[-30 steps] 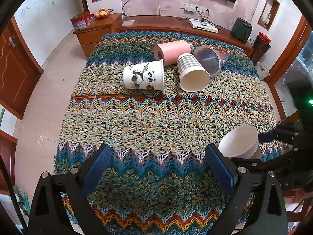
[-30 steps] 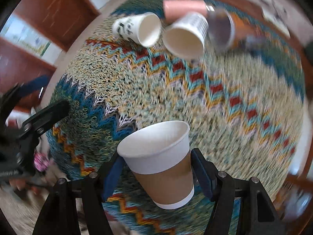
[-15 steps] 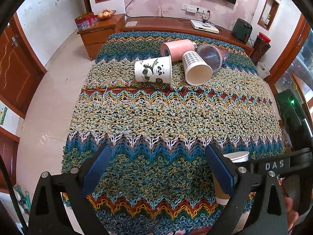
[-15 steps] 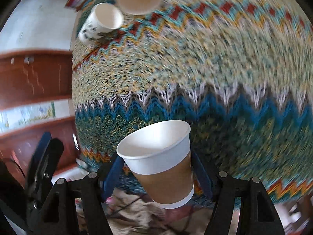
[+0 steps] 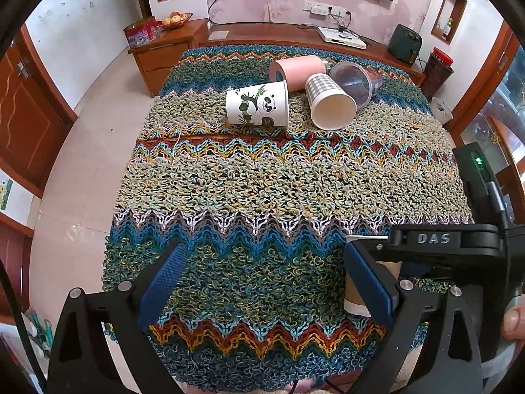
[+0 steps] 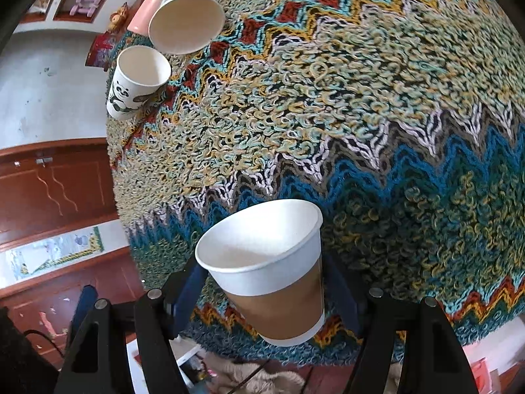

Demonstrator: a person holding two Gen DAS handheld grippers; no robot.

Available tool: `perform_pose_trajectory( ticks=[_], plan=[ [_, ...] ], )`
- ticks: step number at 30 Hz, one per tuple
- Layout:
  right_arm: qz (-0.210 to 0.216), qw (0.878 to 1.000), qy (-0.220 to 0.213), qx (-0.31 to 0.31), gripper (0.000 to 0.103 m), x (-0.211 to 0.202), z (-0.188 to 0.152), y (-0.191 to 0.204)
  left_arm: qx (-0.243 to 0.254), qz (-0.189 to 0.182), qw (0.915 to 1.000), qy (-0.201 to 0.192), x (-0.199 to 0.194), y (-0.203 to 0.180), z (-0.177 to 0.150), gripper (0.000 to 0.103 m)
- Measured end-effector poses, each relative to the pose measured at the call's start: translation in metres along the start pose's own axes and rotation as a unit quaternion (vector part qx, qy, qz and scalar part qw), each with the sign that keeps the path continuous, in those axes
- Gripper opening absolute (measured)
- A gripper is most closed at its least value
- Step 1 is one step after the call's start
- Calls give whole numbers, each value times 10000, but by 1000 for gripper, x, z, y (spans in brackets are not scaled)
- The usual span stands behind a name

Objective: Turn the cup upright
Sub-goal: 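Carry the cup with the right tool to between the left tool's fingers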

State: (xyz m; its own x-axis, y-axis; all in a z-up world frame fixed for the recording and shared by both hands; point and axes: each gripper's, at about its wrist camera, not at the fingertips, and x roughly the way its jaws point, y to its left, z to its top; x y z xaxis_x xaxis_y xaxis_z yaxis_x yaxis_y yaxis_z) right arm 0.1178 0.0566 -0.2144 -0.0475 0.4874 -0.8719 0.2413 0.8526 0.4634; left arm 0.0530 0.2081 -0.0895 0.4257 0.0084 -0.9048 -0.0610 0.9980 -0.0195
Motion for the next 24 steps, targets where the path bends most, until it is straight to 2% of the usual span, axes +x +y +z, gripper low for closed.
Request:
perform_pose_trajectory(
  ticks=[4,11,18,24],
  plan=[
    [-199,9996,-48,-187,73,12,3,14,-26,-3,10000,26,2,1,1,97],
    [-172,9995,11,-261,74,21,7,22,-31,-42,10000,81,6,0,3,97],
    [-99,9997,-3,-228,75,-2,3,1,-27,-143,9999,90,3,-1,4,97],
    [-97,9993,-193,-303,75,-30,-4,-14,2,-235,9997,41,-5,-4,3,97]
  ],
)
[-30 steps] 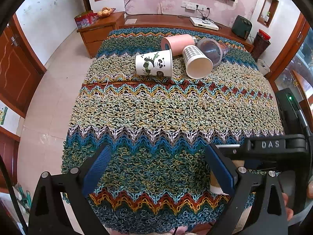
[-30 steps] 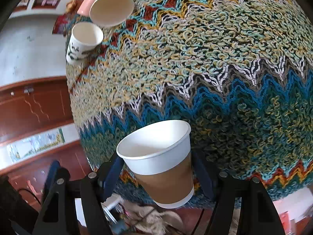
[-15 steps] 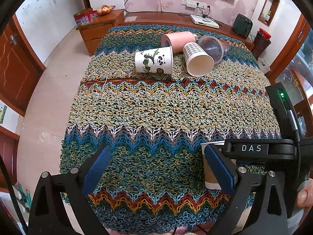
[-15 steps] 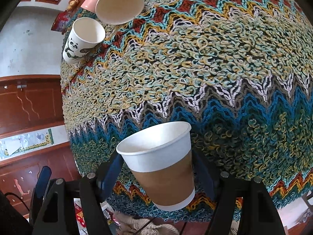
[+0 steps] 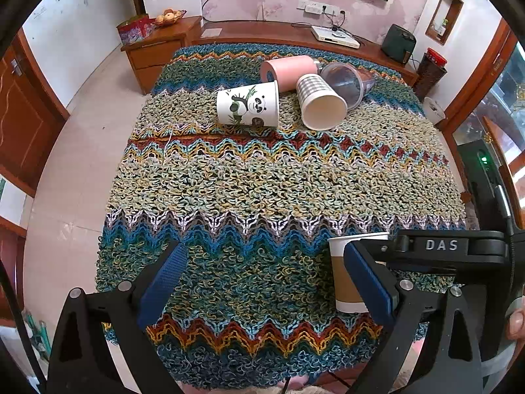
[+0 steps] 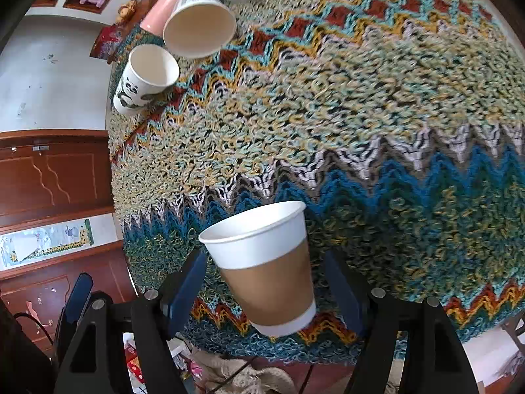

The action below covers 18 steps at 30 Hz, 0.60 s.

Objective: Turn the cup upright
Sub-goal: 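Carry the cup with the right tool to between the left tool's fingers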

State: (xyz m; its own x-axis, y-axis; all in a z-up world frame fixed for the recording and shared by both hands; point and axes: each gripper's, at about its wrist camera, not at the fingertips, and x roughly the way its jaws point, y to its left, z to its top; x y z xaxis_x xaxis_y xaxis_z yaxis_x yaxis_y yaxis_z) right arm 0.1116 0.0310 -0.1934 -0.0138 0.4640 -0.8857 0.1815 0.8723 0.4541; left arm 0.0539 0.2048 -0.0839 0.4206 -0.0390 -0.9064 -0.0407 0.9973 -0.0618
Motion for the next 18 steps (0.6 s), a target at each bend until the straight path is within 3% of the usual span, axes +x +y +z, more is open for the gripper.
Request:
perform_pose_trajectory(
  ticks=[7,18],
  plan=[
    [-245,9979,-430,-428,75,-31,-17,-7,46,-154,9999,-45,-11,-6,0,97],
    [-742,9827,-1080,-1309,75,-61,-59,2,143,-457,9988,47,-16,-26,2,97]
  ],
)
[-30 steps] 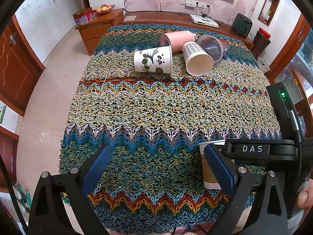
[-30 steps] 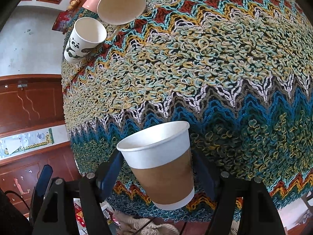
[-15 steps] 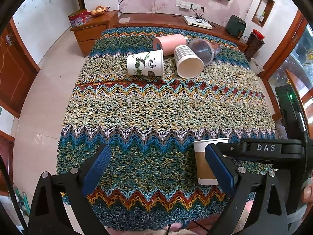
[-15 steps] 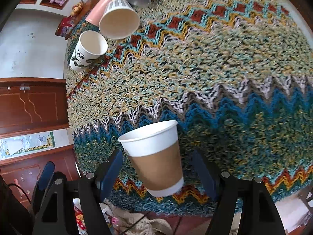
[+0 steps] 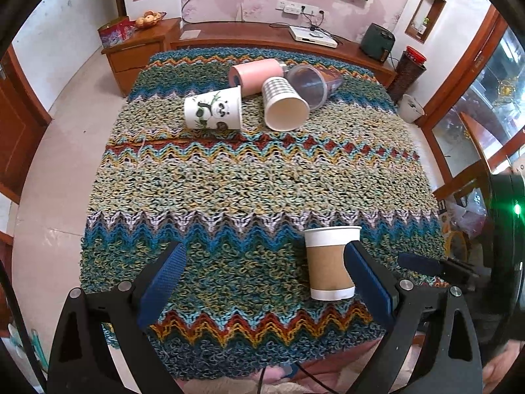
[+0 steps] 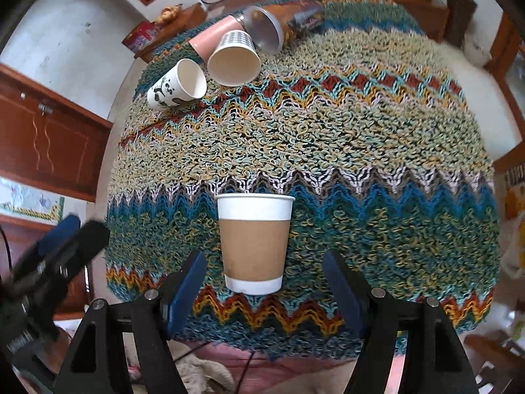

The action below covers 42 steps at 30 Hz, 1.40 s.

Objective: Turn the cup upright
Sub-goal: 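Carry the cup with the right tool to between the left tool's fingers, then close the left tool on the cup while the right tool opens and releases it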

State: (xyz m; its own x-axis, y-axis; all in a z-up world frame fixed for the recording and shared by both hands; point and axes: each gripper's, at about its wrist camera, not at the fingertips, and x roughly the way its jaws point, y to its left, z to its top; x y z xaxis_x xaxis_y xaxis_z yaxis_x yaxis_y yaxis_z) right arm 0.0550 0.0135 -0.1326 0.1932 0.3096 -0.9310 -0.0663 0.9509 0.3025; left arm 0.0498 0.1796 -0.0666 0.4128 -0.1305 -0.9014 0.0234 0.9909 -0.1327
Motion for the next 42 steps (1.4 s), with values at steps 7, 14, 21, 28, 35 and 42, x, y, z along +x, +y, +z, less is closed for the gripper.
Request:
perform_pose_trajectory(
  ticks=[7,14,21,28,35,42],
  plan=[
    [21,9996,-209,-161,75,-10,-23,-13,238,-122,9996,102,5,-23,3,97],
    [215,9993,-300,-9,75,-7,-35,-26,524,-191,9977,387,21,-44,5,97],
    [300,9993,-231,61,75,-2,-41,-36,613,-305,9941,835,48,-57,3,97],
    [362,9991,-157,122,75,0,-51,-45,603,-360,9908,1160,70,-65,3,97],
    [380,9991,-167,82,75,1,-51,-44,441,-372,9860,1564,98,-66,4,97],
    [448,9988,-96,148,75,7,-48,-48,433,-301,9833,1740,113,-72,3,97]
  ],
)
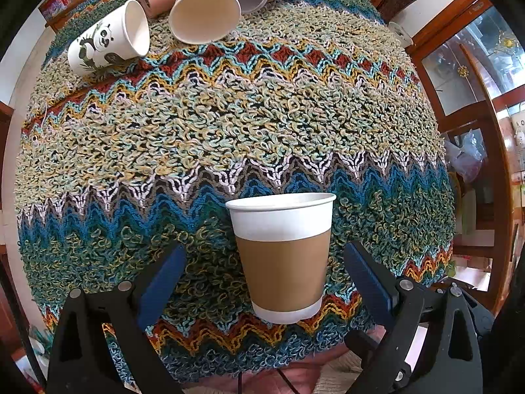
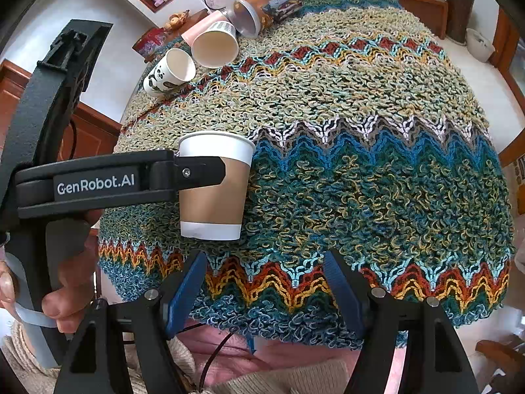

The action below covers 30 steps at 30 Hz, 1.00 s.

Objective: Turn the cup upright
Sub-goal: 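Close the left tool on the cup while the right tool opens and releases it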

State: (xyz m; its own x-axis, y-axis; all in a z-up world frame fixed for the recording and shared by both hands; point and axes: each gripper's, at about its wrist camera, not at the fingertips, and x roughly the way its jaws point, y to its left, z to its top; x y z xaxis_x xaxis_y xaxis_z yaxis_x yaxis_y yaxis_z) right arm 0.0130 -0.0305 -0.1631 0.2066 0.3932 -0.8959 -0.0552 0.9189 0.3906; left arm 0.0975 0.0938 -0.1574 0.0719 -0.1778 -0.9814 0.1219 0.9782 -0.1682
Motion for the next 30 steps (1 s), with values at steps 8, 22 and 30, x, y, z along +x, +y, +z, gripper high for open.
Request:
perform_pose_trajectory(
  ticks=[8,22,30],
  plan=[
    [33,10000,37,38,75,4,3,-2,-113,-48,9998,171,10,-2,5,96],
    [53,10000,46,26,75,5,3,-3,-173,-87,9994,295,26,-13,13,88],
    [36,10000,26,-9,74,6,3,-2,-213,-148,9989,389,36,-18,10,73]
  ],
)
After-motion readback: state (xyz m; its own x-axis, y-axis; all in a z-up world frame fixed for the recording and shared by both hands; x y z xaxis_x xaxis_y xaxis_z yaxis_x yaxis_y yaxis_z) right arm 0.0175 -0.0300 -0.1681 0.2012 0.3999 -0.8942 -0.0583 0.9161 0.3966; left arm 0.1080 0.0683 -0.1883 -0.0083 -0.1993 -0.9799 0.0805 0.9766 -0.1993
